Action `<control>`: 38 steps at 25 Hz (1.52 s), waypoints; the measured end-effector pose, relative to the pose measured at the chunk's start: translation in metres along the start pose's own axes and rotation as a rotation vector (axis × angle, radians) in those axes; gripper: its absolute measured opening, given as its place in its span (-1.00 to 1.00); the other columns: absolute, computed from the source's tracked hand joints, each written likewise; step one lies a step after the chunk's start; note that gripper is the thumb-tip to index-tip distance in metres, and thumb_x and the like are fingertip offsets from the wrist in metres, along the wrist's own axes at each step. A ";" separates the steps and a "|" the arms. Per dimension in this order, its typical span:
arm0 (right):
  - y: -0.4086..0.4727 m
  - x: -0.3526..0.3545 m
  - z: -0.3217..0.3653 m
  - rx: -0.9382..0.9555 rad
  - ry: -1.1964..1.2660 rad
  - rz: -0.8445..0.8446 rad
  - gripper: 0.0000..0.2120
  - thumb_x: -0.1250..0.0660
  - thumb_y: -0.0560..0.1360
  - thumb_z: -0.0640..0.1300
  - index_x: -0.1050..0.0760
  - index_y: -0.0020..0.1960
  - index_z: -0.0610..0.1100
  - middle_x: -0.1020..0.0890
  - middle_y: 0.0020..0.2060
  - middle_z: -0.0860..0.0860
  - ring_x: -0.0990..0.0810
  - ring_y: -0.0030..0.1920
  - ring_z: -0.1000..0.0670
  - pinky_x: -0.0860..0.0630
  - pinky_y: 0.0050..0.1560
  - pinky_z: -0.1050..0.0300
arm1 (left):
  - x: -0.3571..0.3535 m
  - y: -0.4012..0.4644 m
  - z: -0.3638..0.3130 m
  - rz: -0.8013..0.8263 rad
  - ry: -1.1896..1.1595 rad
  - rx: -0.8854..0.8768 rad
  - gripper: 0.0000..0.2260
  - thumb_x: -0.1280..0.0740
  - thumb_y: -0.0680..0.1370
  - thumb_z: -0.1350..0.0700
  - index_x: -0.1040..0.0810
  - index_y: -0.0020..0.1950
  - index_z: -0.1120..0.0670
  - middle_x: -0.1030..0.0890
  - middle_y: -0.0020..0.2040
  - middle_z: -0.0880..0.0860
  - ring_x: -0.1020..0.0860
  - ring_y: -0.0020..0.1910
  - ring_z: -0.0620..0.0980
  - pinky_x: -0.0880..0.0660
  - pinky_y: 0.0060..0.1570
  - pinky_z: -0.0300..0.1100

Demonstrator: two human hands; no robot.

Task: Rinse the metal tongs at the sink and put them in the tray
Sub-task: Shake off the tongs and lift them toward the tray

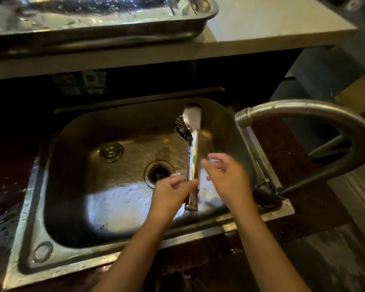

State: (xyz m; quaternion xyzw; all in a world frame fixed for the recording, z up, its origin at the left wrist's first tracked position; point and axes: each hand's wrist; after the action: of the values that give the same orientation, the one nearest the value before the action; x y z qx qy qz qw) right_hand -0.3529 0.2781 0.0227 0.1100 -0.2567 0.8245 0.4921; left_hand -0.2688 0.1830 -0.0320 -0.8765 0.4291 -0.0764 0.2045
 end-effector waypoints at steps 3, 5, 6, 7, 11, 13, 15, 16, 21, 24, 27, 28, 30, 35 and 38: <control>0.002 -0.018 0.019 0.038 -0.078 0.032 -0.84 -0.40 0.41 -0.01 -0.52 -0.04 -0.02 -0.62 -0.31 0.11 -0.63 -0.25 0.07 -0.57 -0.22 0.12 | 0.008 -0.024 -0.014 -0.082 0.236 -0.128 -0.84 -0.45 0.38 0.12 -0.64 -0.28 -0.16 -0.67 -0.44 -0.11 -0.65 -0.36 -0.17 -0.56 -0.32 -0.33; -0.002 -0.025 0.028 0.073 -0.121 0.043 -0.85 -0.39 0.42 -0.05 -0.55 -0.05 -0.08 -0.61 -0.34 0.09 -0.64 -0.26 0.03 -0.59 -0.19 0.06 | 0.018 -0.035 -0.028 -0.121 0.307 -0.157 -0.85 -0.45 0.38 0.11 -0.60 -0.28 -0.17 -0.63 -0.51 -0.12 -0.58 -0.49 -0.20 -0.58 -0.41 -0.26; 0.000 -0.027 0.032 0.066 -0.129 0.066 -0.86 -0.38 0.43 -0.06 -0.57 -0.05 -0.10 -0.62 -0.31 0.05 -0.64 -0.24 0.00 -0.58 -0.17 0.05 | 0.025 -0.037 -0.036 -0.137 0.327 -0.147 -0.90 -0.44 0.40 0.09 -0.61 -0.26 -0.12 -0.62 -0.49 -0.10 -0.57 -0.47 -0.18 -0.60 -0.39 -0.19; 0.004 -0.028 0.038 0.045 -0.118 0.100 -0.88 -0.37 0.44 -0.08 -0.58 -0.08 -0.12 -0.65 -0.28 0.00 -0.64 -0.23 -0.02 -0.57 -0.16 0.05 | 0.031 -0.038 -0.044 -0.149 0.317 -0.110 -0.96 -0.41 0.43 0.06 -0.61 -0.23 -0.06 -0.64 -0.41 -0.07 -0.59 -0.41 -0.15 -0.61 -0.35 -0.15; 0.010 -0.030 0.058 -0.032 0.075 0.381 -0.86 -0.33 0.48 -0.21 -0.55 -0.25 -0.18 -0.66 -0.29 -0.13 -0.58 -0.43 0.04 -0.45 -0.47 0.26 | 0.058 -0.040 -0.077 -0.065 0.037 0.060 -0.83 -0.22 0.56 0.09 -0.58 -0.01 0.11 -0.67 -0.29 -0.01 -0.64 -0.39 -0.13 -0.54 -0.47 -0.32; 0.008 -0.032 0.061 -0.116 0.177 0.478 -0.86 -0.32 0.49 -0.22 -0.52 -0.24 -0.21 -0.64 -0.38 -0.09 -0.58 -0.51 0.07 -0.41 -0.55 0.30 | 0.067 -0.042 -0.085 -0.056 0.002 0.073 -0.85 -0.20 0.57 0.17 -0.56 -0.01 0.13 -0.68 -0.36 -0.02 -0.64 -0.43 -0.15 -0.53 -0.48 -0.34; 0.005 -0.036 0.055 -0.241 0.228 0.545 -0.88 -0.32 0.49 -0.25 -0.51 -0.21 -0.25 -0.65 -0.47 -0.07 -0.60 -0.54 0.08 -0.44 -0.59 0.31 | 0.073 -0.044 -0.081 -0.082 -0.063 0.145 -0.87 -0.24 0.55 0.20 -0.56 0.00 0.18 -0.68 -0.36 0.02 -0.64 -0.43 -0.12 -0.55 -0.47 -0.30; 0.001 -0.039 0.049 -0.295 0.218 0.582 -0.88 -0.32 0.49 -0.26 -0.50 -0.22 -0.27 -0.64 -0.48 -0.07 -0.61 -0.53 0.07 -0.47 -0.55 0.31 | 0.074 -0.047 -0.074 -0.099 -0.087 0.208 -0.88 -0.27 0.54 0.19 -0.57 -0.02 0.21 -0.67 -0.39 0.04 -0.64 -0.43 -0.10 -0.55 -0.48 -0.29; -0.005 -0.051 0.042 -0.409 0.147 0.680 -0.84 -0.28 0.52 -0.21 -0.49 -0.23 -0.23 -0.62 -0.59 0.00 -0.59 -0.55 0.10 -0.43 -0.46 0.32 | 0.073 -0.055 -0.065 -0.127 -0.106 0.382 -0.89 -0.32 0.50 0.22 -0.51 -0.20 0.23 -0.53 -0.67 0.00 -0.51 -0.67 -0.15 -0.52 -0.57 -0.32; 0.005 -0.055 0.059 -0.391 0.212 0.634 -0.81 -0.30 0.51 -0.17 -0.48 -0.26 -0.18 -0.60 -0.64 0.04 -0.57 -0.61 0.14 -0.34 -0.63 0.38 | 0.084 -0.042 -0.080 -0.173 -0.077 0.313 -0.90 -0.32 0.50 0.18 -0.53 -0.12 0.22 -0.53 -0.66 -0.03 -0.50 -0.66 -0.17 -0.53 -0.54 -0.33; 0.001 -0.060 0.052 -0.457 0.093 0.671 -0.78 -0.29 0.51 -0.14 -0.50 -0.30 -0.17 -0.58 -0.66 0.04 -0.49 -0.66 0.16 -0.28 -0.57 0.36 | 0.087 -0.046 -0.076 -0.133 -0.053 0.432 -0.86 -0.33 0.50 0.22 -0.52 -0.25 0.22 -0.54 -0.66 -0.01 -0.50 -0.67 -0.16 -0.49 -0.59 -0.34; -0.002 -0.062 0.046 -0.492 0.053 0.689 -0.75 -0.29 0.51 -0.13 -0.50 -0.33 -0.16 -0.56 -0.68 0.05 -0.46 -0.68 0.17 -0.26 -0.53 0.35 | 0.088 -0.049 -0.071 -0.106 -0.091 0.479 -0.83 -0.32 0.50 0.24 -0.51 -0.29 0.23 -0.56 -0.64 0.03 -0.52 -0.66 -0.13 -0.48 -0.62 -0.33; -0.005 -0.066 0.039 -0.545 0.061 0.686 -0.72 -0.29 0.51 -0.12 -0.51 -0.35 -0.15 -0.54 -0.69 0.05 -0.44 -0.70 0.17 -0.24 -0.51 0.36 | 0.091 -0.048 -0.064 -0.087 -0.152 0.508 -0.81 -0.30 0.50 0.26 -0.50 -0.31 0.25 -0.58 -0.62 0.08 -0.54 -0.65 -0.10 -0.47 -0.64 -0.34; -0.014 -0.069 0.046 -0.458 0.140 0.596 -0.81 -0.30 0.50 -0.16 -0.52 -0.27 -0.16 -0.61 -0.60 0.04 -0.57 -0.55 0.13 -0.29 -0.46 0.31 | 0.101 -0.044 -0.060 -0.097 -0.137 0.434 -0.89 -0.35 0.48 0.23 -0.56 -0.17 0.28 -0.63 -0.52 0.09 -0.58 -0.58 -0.10 -0.56 -0.50 -0.29; -0.026 -0.073 0.046 -0.246 0.158 0.560 -0.93 -0.32 0.49 -0.20 -0.55 -0.16 -0.14 -0.65 -0.37 -0.02 -0.63 -0.49 0.12 -0.43 -0.43 0.29 | 0.115 -0.054 -0.051 -0.076 -0.055 0.253 -0.92 -0.35 0.47 0.24 -0.60 -0.07 0.21 -0.69 -0.28 0.08 -0.66 -0.30 -0.06 -0.59 -0.37 -0.29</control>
State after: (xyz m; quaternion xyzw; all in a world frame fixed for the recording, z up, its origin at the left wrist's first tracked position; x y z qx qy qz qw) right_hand -0.2975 0.2084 0.0380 -0.0895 -0.3359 0.8967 0.2742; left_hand -0.1747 0.1078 0.0319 -0.8611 0.3765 -0.1135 0.3223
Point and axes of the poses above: each hand's wrist, its own y-axis towards the middle knuckle, its own x-axis out of the back of the hand, z = x × y
